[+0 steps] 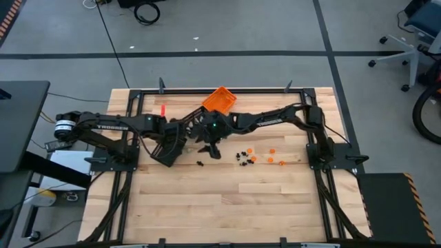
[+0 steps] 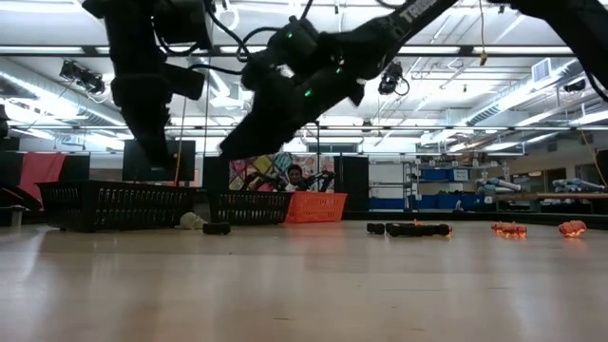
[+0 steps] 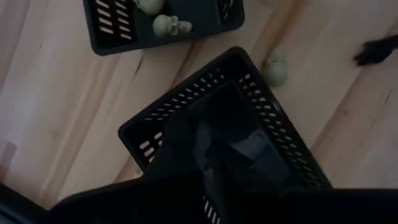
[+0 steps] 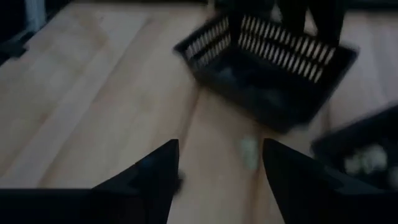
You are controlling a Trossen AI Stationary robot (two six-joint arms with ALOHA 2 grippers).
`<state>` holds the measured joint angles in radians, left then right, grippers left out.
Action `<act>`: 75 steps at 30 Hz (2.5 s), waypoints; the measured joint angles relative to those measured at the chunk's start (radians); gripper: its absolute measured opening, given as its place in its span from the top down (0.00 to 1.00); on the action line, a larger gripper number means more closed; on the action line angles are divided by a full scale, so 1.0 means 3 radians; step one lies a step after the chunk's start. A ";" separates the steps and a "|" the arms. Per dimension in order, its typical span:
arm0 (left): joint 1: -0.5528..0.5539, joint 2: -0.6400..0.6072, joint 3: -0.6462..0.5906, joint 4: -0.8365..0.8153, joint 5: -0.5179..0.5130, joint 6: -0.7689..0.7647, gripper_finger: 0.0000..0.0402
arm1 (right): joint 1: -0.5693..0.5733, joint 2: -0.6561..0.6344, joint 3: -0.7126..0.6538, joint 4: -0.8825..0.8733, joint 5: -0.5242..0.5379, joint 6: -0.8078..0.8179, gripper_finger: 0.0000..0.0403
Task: Sort Halloween decoration
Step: Put the white skull toy into the top black bin
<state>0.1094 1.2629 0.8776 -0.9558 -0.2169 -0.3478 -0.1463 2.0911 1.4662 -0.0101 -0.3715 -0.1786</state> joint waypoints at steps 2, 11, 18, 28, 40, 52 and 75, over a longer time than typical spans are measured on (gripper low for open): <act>0.0027 -0.0027 0.0004 0.0016 0.0004 -0.0049 1.00 | 0.0049 0.0115 -0.0001 0.0173 0.0069 0.0062 0.42; 0.0123 -0.0177 0.0299 -0.0030 -0.0064 0.0060 1.00 | 0.0136 0.0279 -0.0001 0.0535 0.0576 0.0181 0.42; 0.0403 -0.0323 0.0354 -0.0039 -0.0127 0.0443 1.00 | 0.0171 0.0298 -0.0004 0.0603 0.0575 0.0152 0.43; 0.0819 -0.0343 0.0353 -0.0021 -0.0129 0.0847 1.00 | 0.0332 0.0716 0.0014 0.1171 0.1065 0.0611 0.45; 0.0885 -0.0343 0.0352 -0.0049 -0.0125 0.0974 1.00 | 0.0346 0.0716 0.0011 0.1176 0.1203 0.0457 0.49; 0.0885 -0.0342 0.0350 -0.0034 -0.0122 0.0973 1.00 | 0.0325 0.0944 0.0006 0.1348 0.1212 0.0500 0.50; 0.0885 -0.0342 0.0348 -0.0033 -0.0122 0.0972 1.00 | 0.0390 0.0981 0.0012 0.1354 0.1299 0.0503 0.80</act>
<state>0.3748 1.1603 0.9821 -0.9657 -0.2535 -0.0563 -0.0292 2.3856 1.4699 0.3962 0.0184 -0.0277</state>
